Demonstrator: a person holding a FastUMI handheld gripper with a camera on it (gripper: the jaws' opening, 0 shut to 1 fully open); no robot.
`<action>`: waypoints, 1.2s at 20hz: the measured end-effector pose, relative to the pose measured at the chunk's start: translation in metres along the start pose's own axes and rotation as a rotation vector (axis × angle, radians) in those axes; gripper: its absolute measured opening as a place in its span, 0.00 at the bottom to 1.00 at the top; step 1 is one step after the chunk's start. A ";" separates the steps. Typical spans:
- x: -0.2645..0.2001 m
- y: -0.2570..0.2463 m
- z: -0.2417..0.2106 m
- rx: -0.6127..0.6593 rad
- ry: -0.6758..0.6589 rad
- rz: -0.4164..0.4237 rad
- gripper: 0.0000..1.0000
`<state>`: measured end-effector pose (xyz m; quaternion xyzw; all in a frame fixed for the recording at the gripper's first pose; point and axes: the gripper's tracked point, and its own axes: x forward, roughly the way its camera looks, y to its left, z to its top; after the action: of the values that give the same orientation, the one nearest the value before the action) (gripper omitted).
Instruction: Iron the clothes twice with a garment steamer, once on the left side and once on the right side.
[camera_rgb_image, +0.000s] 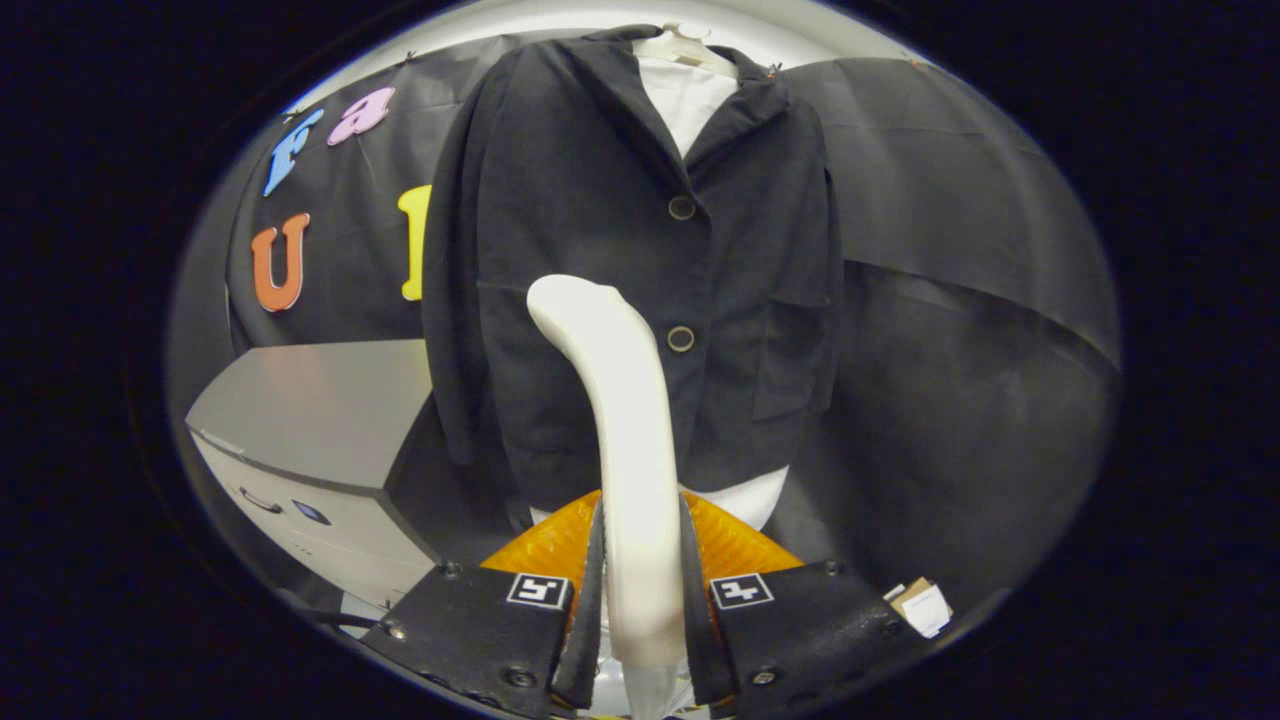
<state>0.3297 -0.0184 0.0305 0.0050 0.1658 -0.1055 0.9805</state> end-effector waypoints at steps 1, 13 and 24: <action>0.002 -0.003 -0.006 0.001 0.008 -0.005 0.38; 0.021 0.004 -0.079 0.008 0.136 -0.008 0.39; -0.035 -0.075 -0.037 0.132 0.046 -0.039 0.38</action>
<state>0.2696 -0.0831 0.0091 0.0686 0.1809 -0.1353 0.9717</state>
